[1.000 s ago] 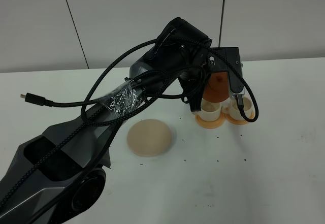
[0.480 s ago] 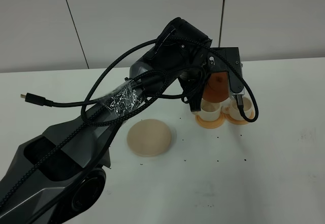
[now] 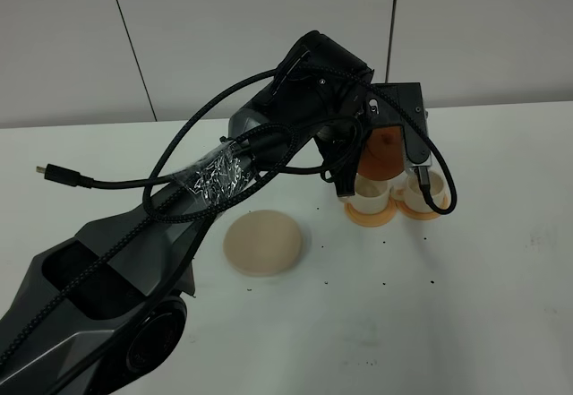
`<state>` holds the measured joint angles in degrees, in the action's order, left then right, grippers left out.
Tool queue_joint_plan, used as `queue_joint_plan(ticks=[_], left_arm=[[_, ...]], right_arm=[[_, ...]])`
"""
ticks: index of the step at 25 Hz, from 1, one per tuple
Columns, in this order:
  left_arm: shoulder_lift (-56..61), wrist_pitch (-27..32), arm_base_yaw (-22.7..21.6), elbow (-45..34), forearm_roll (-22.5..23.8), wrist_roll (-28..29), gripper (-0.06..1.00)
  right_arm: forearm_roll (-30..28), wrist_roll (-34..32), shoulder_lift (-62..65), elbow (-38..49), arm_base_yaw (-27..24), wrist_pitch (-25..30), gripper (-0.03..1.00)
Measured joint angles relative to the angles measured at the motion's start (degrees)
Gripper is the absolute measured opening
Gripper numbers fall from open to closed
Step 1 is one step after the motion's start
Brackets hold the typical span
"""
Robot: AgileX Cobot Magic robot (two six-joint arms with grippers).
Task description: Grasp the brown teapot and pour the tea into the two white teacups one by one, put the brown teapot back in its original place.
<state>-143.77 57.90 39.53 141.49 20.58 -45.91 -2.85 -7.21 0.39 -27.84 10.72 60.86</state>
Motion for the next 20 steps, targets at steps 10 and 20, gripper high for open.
queue_joint_plan(ticks=[10,20], left_arm=[[0.0,-0.4,0.1,0.0,0.0,0.1,0.17],[0.0,-0.4,0.6,0.0,0.2,0.2,0.17]], right_arm=[[0.0,0.0,0.0,0.0,0.0,0.0,0.24],[0.0,0.1,0.0,0.0,0.0,0.0,0.24]])
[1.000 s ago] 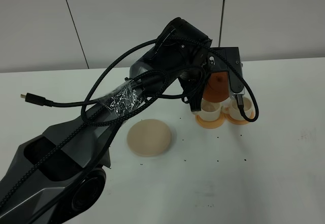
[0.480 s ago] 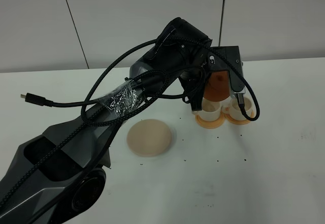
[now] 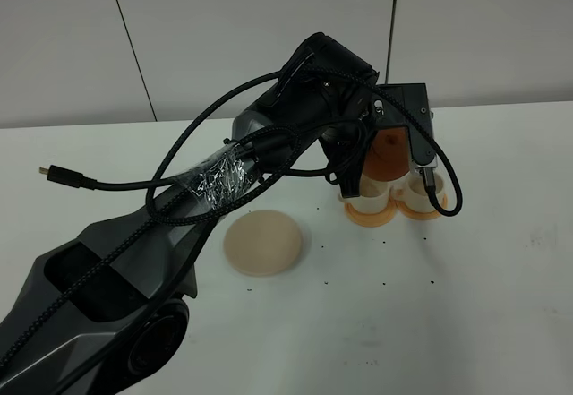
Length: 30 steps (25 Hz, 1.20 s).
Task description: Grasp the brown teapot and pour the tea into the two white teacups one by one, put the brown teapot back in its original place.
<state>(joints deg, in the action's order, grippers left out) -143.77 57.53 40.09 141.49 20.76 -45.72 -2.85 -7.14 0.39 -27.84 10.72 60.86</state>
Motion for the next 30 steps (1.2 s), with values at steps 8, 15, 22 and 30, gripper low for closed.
queue_joint_plan(ticks=[8,15,22,30], left_arm=[[0.0,-1.1,0.0,0.0,2.4,0.1,0.17],[0.0,-1.2,0.0,0.0,2.8,-0.8,0.17],[0.0,-0.5,0.0,0.0,3.2,-2.5,0.17],[0.0,-0.2,0.6,0.0,5.0,-2.7,0.17]], right_arm=[[0.0,-0.1,0.0,0.0,0.0,0.0,0.24],[0.0,-0.1,0.0,0.0,0.0,0.0,0.24],[0.0,-0.1,0.0,0.0,0.0,0.0,0.24],[0.0,0.0,0.0,0.0,0.0,0.0,0.24]])
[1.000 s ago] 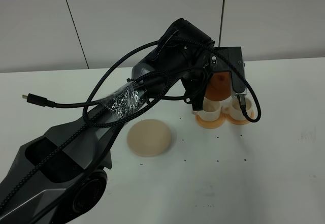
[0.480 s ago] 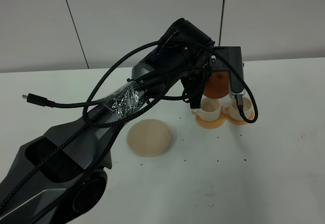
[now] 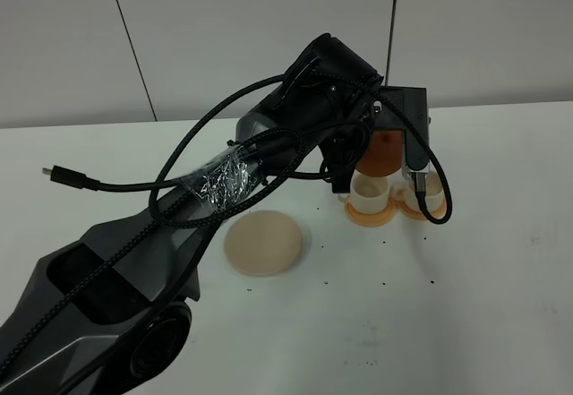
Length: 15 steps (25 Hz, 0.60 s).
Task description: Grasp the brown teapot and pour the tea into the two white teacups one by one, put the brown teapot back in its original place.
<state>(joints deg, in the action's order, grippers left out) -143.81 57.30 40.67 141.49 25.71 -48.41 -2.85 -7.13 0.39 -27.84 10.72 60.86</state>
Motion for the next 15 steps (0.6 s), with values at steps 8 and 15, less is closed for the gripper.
queue_joint_plan(ticks=[8,15], left_arm=[[-0.7,0.6,0.6,0.0,1.9,-0.1,0.17],[-1.2,0.6,0.9,0.0,1.9,-0.1,0.17]], right_arm=[[0.0,0.0,0.0,0.0,0.0,0.0,0.24],[0.1,0.0,0.0,0.0,0.0,0.0,0.24]])
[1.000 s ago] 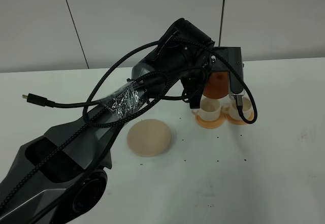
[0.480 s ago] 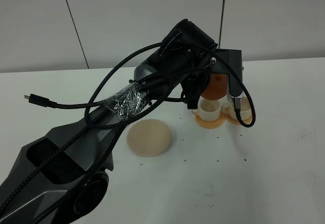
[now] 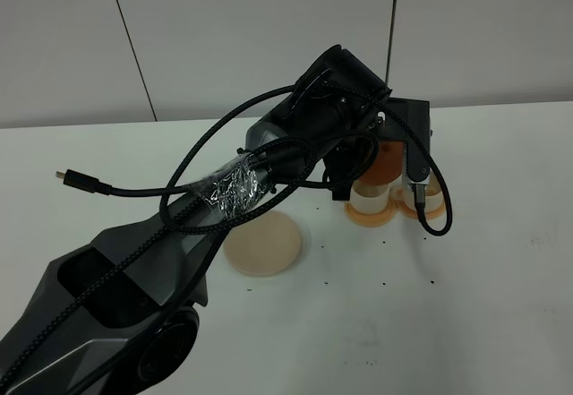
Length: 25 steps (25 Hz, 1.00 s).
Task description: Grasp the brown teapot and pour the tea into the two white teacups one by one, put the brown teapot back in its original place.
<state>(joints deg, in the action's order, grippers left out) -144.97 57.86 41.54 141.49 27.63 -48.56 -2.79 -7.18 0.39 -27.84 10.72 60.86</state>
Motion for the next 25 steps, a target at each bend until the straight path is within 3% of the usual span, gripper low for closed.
queue_joint_plan(ticks=[25], left_arm=[[0.0,2.2,0.3,0.0,0.2,0.8,0.17]], right_arm=[[0.1,0.0,0.0,0.0,0.0,0.0,0.24]])
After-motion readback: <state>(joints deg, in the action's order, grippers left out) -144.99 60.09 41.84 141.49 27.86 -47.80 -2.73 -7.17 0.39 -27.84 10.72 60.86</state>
